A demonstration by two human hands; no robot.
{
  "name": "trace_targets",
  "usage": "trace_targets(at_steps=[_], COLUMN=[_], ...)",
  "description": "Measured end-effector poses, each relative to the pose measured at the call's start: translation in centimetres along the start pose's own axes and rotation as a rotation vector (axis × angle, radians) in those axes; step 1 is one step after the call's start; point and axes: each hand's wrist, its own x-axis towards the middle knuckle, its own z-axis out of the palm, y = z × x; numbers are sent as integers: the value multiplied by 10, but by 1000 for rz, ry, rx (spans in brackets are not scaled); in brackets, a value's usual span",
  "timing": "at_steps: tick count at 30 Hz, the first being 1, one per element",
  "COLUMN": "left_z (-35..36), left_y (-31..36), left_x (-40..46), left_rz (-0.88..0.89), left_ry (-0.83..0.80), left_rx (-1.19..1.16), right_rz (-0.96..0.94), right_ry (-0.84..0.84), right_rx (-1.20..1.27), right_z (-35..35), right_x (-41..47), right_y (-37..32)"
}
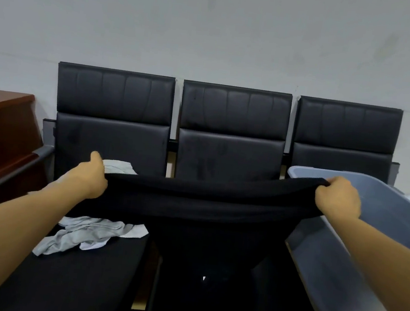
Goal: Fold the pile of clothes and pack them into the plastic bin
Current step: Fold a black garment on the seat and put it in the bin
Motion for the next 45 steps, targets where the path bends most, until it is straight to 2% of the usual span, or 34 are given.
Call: trace_targets(at_steps=[2, 4, 7, 9, 10, 12, 13, 14, 16, 18, 21, 24, 27, 29, 34, 39, 42, 45], left_z=[9, 15, 12, 6, 3, -1, -1, 1, 4, 8, 11, 2, -21, -42, -75, -67, -38, 6], left_y=[3, 14, 32, 39, 42, 47, 49, 52, 60, 73, 98, 125, 145, 155, 164, 148, 123, 88], left_x=[-2, -12, -27, -31, -34, -37, -38, -37, -34, -28, -17, -8, 2, 6, 1, -1, 1, -5], left_rz=[-33, -68, -119, -95, -73, -28, -11, -4, -10, -47, -60, 28, 152, 212, 279, 248, 137, 30], left_ry=[-167, -375, -713, -905, -978, -1070, -1083, -1077, -1019, -892, -628, -419, -262, -165, -21, -91, -191, -345], left_rx=[15, -220, -601, -678, -669, -642, -650, -682, -789, -945, -1115, -1205, -1272, -1318, -1337, -1362, -1256, -1077], right_rz=[-149, -299, -544, -637, -613, -431, -334, -281, -215, -157, -118, 2, -66, -134, -219, -243, -243, -303], right_ry=[-80, -223, -520, -783, -925, -1182, -1271, -1290, -1225, -1058, -666, -392, -159, -83, 6, 25, -105, -415], right_rx=[-119, -230, -361, -438, -477, -523, -543, -584, -595, -477, -168, 294, 439, 496, 508, 476, 298, -5], right_z=[1, 3, 1, -5, -8, -16, -18, -20, -21, -17, -2, 3, -10, -22, -45, -50, -39, -19], right_x=[-3, -6, -11, -20, -25, -31, -32, -30, -24, -15, 8, 29, 40, 43, 43, 33, 24, 10], right_y=[0, -3, -10, -18, -21, -27, -29, -30, -32, -36, -41, -56, -74, -86, -99, -83, -58, -24])
